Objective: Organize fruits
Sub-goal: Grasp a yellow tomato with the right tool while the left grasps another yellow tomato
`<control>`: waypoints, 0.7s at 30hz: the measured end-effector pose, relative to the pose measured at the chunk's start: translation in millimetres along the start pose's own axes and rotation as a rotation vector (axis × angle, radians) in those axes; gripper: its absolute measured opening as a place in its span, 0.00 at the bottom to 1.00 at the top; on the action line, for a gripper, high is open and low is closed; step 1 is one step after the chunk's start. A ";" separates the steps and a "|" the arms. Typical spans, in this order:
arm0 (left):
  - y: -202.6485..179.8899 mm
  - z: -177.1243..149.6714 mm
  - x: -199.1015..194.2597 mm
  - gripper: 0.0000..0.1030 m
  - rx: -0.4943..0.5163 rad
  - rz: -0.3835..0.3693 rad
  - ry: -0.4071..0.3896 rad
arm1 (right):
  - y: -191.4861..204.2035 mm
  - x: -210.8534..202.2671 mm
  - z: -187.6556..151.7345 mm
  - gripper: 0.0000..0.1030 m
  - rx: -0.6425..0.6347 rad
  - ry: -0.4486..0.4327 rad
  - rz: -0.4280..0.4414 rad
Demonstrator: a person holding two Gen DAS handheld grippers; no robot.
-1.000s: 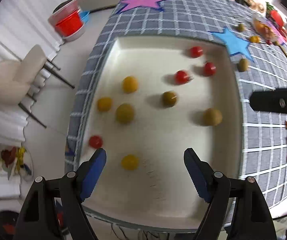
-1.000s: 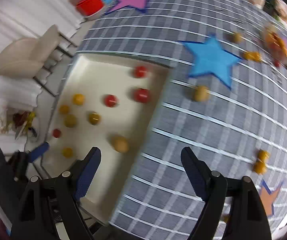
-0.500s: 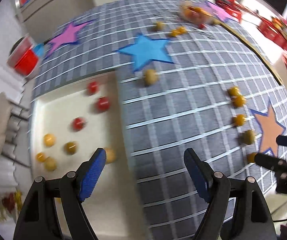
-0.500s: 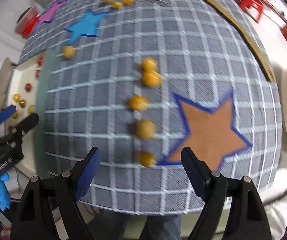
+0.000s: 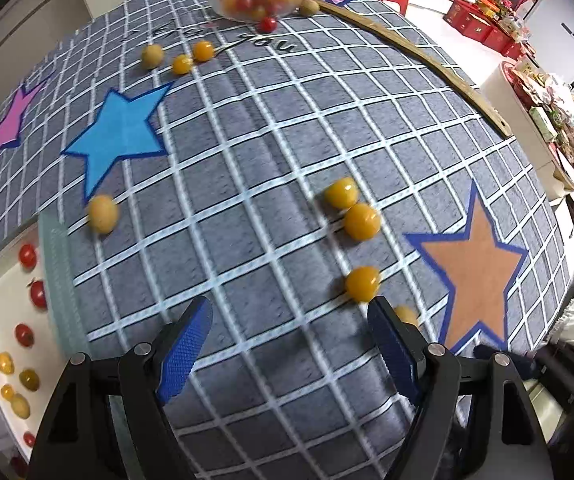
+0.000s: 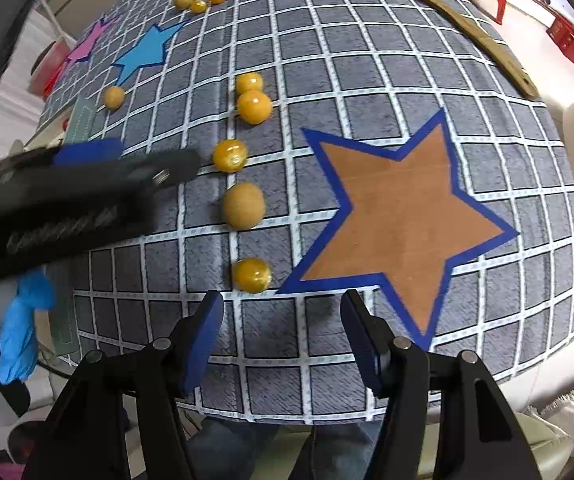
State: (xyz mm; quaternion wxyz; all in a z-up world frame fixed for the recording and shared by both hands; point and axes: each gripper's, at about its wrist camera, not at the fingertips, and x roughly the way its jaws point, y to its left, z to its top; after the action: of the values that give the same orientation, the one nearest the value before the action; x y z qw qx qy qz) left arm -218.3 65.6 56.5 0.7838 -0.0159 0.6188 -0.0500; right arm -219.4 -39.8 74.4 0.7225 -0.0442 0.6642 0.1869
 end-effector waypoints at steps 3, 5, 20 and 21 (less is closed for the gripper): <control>-7.0 5.2 5.8 0.78 0.013 0.003 0.005 | -0.5 1.7 -3.4 0.61 0.000 -0.013 0.003; -11.1 7.0 9.6 0.78 0.023 0.010 0.010 | -2.1 3.6 -4.4 0.58 0.009 -0.020 0.008; -40.8 5.6 26.9 0.26 0.068 0.032 0.040 | 6.4 14.0 13.3 0.22 0.012 -0.053 0.043; -38.5 4.6 25.3 0.23 0.065 0.024 0.040 | 3.5 12.9 13.4 0.22 0.026 -0.051 0.052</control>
State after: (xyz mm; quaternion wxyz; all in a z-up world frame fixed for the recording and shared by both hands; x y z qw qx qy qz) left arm -210.3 24.7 36.4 0.7720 0.0181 0.6325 -0.0609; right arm -207.3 -29.7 64.0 0.7346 -0.0126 0.6488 0.1981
